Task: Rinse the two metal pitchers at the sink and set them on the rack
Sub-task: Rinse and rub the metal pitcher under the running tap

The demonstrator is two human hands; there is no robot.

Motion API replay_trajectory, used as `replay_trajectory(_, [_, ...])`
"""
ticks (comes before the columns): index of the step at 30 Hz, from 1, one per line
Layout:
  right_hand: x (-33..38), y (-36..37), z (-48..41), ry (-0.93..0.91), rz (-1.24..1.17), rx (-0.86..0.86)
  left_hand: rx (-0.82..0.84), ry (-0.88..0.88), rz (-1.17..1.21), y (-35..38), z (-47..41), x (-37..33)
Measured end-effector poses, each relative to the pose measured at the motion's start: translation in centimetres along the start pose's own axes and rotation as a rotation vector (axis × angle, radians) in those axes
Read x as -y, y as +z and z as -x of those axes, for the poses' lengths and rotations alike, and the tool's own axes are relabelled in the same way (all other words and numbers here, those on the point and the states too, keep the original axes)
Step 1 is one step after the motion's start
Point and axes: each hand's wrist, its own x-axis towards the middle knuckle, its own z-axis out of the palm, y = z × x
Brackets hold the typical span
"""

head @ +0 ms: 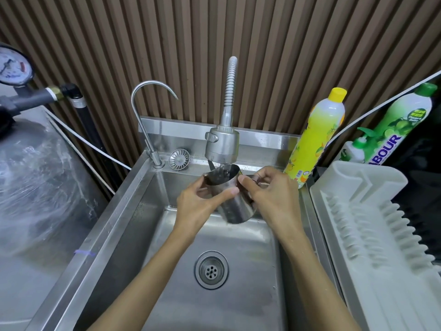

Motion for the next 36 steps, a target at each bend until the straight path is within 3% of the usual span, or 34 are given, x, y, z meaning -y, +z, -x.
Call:
replay_trajectory(4, [-0.3, 0.4, -0.1, -0.059, -0.114, -0.012, -0.053, 0.051, 0.13, 1.6, -0.3, 0.5])
replay_trajectory(8, [-1.4, 0.8, -1.2, -0.012, -0.507, 0.086, -0.157, 0.158, 0.225, 2.2, -0.9, -0.7])
replay_trajectory(13, [-2.8, 2.9, -0.9, 0.134, -0.995, 0.298, -0.236, 0.357, -0.005, 0.8, -0.6, -2.3])
replay_trajectory(15, [-2.9, 3.6, -0.5, 0.182, -1.034, 0.319, -0.27, 0.363, -0.092, 0.3, -0.2, -2.4])
replay_trajectory(20, [-2.6, 3.3, 0.3, 0.223, -0.822, 0.295, -0.296, 0.254, -0.222, -0.6, 0.2, -2.1])
replay_trajectory(24, [-2.2, 2.5, 0.0, 0.241, -0.56, 0.219, -0.158, 0.069, -0.25, -1.4, -0.1, -1.0])
replay_trajectory(30, [-2.4, 3.4, -0.7, -0.008, -0.001, 0.094, 0.237, -0.257, -0.025, -1.7, -1.5, 1.8])
replay_trajectory(36, [-3.2, 5.1, -0.6, -0.22, 0.294, 0.094, 0.306, -0.367, -0.186, -0.7, -3.5, 4.7])
